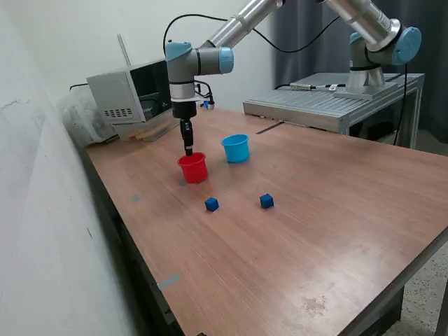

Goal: Place red objects in the red bin, and blue objects in the blue bin.

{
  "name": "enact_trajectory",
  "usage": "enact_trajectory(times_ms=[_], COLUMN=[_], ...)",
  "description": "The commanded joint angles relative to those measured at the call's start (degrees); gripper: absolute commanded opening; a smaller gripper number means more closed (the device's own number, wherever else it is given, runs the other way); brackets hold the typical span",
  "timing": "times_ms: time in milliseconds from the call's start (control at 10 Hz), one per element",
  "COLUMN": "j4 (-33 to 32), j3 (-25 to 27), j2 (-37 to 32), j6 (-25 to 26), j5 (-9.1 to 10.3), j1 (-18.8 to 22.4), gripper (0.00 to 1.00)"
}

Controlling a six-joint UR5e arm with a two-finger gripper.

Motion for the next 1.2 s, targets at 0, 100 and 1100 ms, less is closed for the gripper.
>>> enact_trajectory(times_ms=[0,100,1100], j4=[0.3,0.8,13.2], j3=[-0.2,-0.4,0.0], j2=[-0.5,-1.4,-5.5], j6=[-1.2,-1.2,7.0], j5=[0.05,0.14,0.84], j1=[-0.1,0.6,20.0], gripper=[1.0,1.0,1.0])
